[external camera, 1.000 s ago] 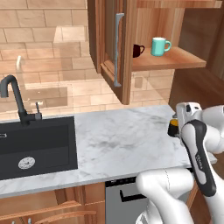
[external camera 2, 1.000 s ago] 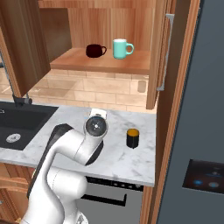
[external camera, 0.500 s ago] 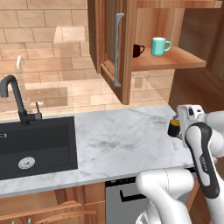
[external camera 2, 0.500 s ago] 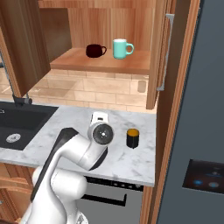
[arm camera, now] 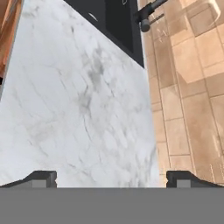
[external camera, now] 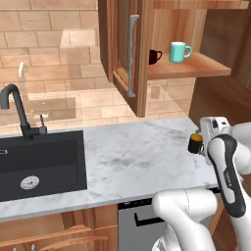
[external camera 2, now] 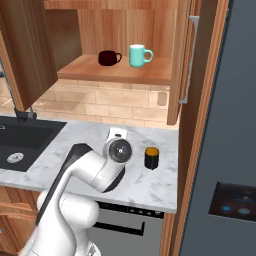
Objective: Pick the mug on the counter and place it in the cabinet with the handle facing the right, like the mugs already inside.
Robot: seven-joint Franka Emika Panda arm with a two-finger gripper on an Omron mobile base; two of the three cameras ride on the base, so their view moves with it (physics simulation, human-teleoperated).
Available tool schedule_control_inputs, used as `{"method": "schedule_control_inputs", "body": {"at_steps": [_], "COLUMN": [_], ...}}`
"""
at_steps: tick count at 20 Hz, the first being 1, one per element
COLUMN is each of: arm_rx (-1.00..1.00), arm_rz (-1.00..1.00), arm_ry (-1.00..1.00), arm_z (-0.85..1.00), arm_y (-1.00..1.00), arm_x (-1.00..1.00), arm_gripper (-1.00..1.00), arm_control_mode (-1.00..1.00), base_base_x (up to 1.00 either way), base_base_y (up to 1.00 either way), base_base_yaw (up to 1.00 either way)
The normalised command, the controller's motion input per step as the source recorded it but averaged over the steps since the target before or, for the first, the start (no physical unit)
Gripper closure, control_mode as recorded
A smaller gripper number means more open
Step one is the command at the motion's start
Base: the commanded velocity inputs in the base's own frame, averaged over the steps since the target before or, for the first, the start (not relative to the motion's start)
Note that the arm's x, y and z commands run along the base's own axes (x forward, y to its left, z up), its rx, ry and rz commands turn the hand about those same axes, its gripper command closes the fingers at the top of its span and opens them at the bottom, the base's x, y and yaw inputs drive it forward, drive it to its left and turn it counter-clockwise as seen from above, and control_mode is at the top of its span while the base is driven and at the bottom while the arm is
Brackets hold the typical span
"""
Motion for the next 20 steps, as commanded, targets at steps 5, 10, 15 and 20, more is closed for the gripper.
{"method": "schedule_control_inputs", "body": {"at_steps": [5, 10, 15, 20], "arm_rx": [0.02, 0.05, 0.06, 0.07], "arm_rz": [-0.06, -0.08, -0.09, -0.12], "arm_ry": [0.11, 0.13, 0.14, 0.15], "arm_z": [0.00, 0.00, 0.00, 0.00], "arm_y": [0.00, -0.01, -0.07, -0.17], "arm_x": [0.00, 0.00, 0.00, 0.00], "arm_gripper": [-1.00, -1.00, -1.00, -1.00], "arm_control_mode": [-1.00, -1.00, -1.00, -1.00], "base_base_x": [0.00, 0.00, 0.00, 0.00], "base_base_y": [0.00, 0.00, 0.00, 0.00], "base_base_yaw": [0.00, 0.00, 0.00, 0.00]}}
